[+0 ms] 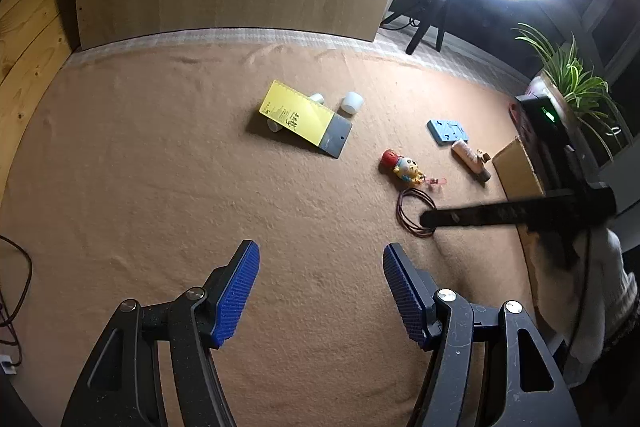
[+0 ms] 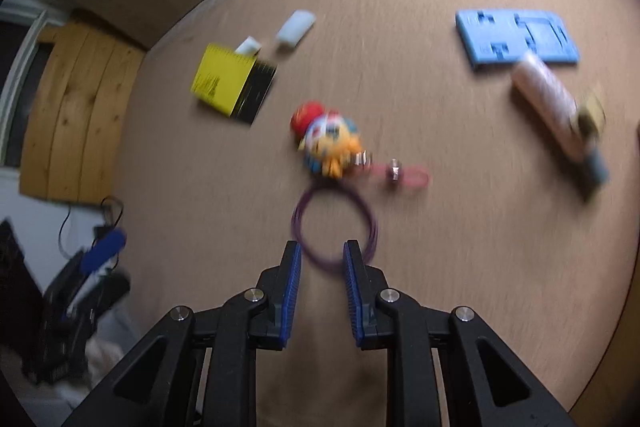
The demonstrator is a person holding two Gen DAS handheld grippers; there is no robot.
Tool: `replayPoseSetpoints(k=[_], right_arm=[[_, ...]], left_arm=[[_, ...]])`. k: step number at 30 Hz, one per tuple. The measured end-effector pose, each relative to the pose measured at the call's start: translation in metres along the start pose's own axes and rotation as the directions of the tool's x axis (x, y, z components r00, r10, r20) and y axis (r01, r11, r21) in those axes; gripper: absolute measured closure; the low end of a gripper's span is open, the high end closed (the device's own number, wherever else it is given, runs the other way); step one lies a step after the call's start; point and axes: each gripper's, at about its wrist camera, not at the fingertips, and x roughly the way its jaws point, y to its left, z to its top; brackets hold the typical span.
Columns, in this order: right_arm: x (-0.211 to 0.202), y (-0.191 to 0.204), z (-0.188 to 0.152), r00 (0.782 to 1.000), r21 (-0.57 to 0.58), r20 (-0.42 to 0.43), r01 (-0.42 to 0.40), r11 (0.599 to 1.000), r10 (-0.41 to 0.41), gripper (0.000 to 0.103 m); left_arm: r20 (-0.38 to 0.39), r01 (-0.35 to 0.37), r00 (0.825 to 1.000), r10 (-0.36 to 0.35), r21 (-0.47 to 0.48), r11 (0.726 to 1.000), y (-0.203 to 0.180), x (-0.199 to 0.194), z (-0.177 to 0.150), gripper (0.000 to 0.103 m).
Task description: Organize objects
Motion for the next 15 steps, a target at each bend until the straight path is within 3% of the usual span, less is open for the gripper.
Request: replayPoseSetpoints(k=[3, 8, 11, 15], right_arm=[[-0.007, -0.001, -0.006, 1.000, 0.001, 0.029, 0.009, 1.000, -0.009, 0.083], [-0.035, 0.002, 0.004, 0.977, -0.026, 0.180, 0.121, 0.992, -0.115, 0.082], [-0.032, 0.011, 0.019, 0.971, -0.056, 0.200, 0.147, 0.987, -0.133, 0.071], [-0.019, 0.027, 0.037, 0.956, -0.120, 0.206, 0.238, 0.964, -0.211, 0.066]], left_arm=[[-0.008, -0.001, 1.000, 0.001, -0.003, 1.000, 0.001, 0.004, 0.001, 0.035], [-0.026, -0.001, 1.000, 0.001, 0.008, 1.000, -0.005, 0.017, 0.003, 0.035], [-0.043, 0.007, 0.999, -0.006, 0.023, 1.000, -0.013, 0.024, 0.001, 0.035], [-0.051, 0.011, 0.999, -0.010, 0.032, 0.999, -0.019, 0.026, -0.001, 0.035]])
